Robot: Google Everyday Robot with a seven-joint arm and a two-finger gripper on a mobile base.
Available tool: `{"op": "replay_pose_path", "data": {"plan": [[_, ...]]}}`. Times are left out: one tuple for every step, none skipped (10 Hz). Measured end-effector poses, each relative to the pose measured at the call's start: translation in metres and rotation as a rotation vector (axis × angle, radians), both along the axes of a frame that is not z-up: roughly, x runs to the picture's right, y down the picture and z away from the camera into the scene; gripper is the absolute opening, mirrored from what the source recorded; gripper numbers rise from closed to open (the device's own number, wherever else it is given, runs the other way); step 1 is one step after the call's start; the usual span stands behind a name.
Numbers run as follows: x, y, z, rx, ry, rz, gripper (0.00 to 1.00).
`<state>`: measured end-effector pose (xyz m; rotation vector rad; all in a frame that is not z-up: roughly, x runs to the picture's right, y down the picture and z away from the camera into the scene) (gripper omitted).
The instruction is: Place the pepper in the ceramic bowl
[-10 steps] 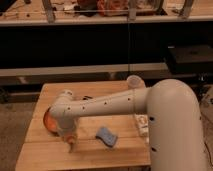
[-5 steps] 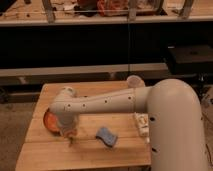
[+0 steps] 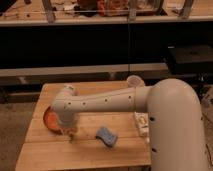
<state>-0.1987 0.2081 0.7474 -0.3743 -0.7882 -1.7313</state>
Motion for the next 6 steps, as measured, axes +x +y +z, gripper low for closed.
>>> {"op": "replay_pose_path", "data": {"plan": [[-0.005, -0.002, -0.005, 0.004, 0.020, -0.023, 0.00], [-0.014, -0.006, -0.010, -0.005, 0.050, -0.046, 0.00], [-0.035, -0.012, -0.020, -0.033, 0.106, -0.090, 0.00], [-0.049, -0.015, -0.028, -0.051, 0.138, -0.121, 0.00], [-0.062, -0.018, -0.037, -0.077, 0.167, -0.148, 0.00], [-0.069, -0.019, -0.042, -0.094, 0.182, -0.167, 0.00]]}}
